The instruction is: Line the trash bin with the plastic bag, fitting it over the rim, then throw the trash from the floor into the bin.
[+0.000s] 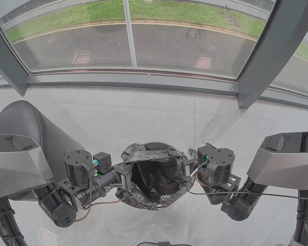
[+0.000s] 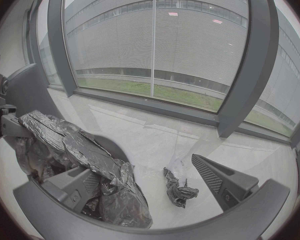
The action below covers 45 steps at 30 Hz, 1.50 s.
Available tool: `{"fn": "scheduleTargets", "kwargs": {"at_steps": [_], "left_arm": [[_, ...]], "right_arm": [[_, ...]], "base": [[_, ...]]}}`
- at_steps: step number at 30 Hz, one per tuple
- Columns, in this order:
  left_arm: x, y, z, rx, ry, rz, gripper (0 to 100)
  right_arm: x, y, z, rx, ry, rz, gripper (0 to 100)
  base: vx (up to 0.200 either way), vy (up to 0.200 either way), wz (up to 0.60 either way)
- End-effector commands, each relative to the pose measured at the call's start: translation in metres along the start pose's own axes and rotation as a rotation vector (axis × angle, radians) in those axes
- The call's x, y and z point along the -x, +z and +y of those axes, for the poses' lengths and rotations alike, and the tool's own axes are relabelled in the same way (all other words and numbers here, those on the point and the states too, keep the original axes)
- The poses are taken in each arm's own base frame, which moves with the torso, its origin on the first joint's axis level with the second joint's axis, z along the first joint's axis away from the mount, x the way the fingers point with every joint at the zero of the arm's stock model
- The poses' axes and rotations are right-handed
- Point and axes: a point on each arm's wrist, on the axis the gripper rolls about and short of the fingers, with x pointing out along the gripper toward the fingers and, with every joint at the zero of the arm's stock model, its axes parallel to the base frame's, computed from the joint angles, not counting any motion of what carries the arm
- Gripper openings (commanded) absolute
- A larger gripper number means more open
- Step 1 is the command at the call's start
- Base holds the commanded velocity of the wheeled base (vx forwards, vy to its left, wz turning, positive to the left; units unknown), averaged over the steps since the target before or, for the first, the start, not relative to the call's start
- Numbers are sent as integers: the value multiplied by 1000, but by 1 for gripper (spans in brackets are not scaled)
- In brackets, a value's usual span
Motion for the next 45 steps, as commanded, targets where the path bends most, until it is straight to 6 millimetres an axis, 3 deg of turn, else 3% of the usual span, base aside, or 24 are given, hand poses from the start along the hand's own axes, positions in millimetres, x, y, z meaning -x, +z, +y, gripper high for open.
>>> {"fn": "scheduleTargets", "kwargs": {"at_steps": [1, 11, 23, 31, 45], "left_arm": [[-3, -5, 9, -15, 28, 10, 0], [-3, -1, 29, -83, 107, -35, 0], [-20, -5, 44, -77, 144, -39, 0], [-27, -5, 56, -94, 172, -46, 0], [-39, 5, 68, -101, 201, -78, 0]], "right_arm": [[-6, -1, 0, -4, -28, -6, 100], [-16, 3, 5, 12, -34, -36, 100], [-33, 1, -8, 8, -82, -41, 100], [-44, -8, -5, 7, -62, -42, 100], [-60, 0, -11, -17, -64, -85, 100]], "base": [[0, 0, 0], [0, 0, 0], [0, 0, 0], [0, 0, 0], [0, 0, 0]]}}
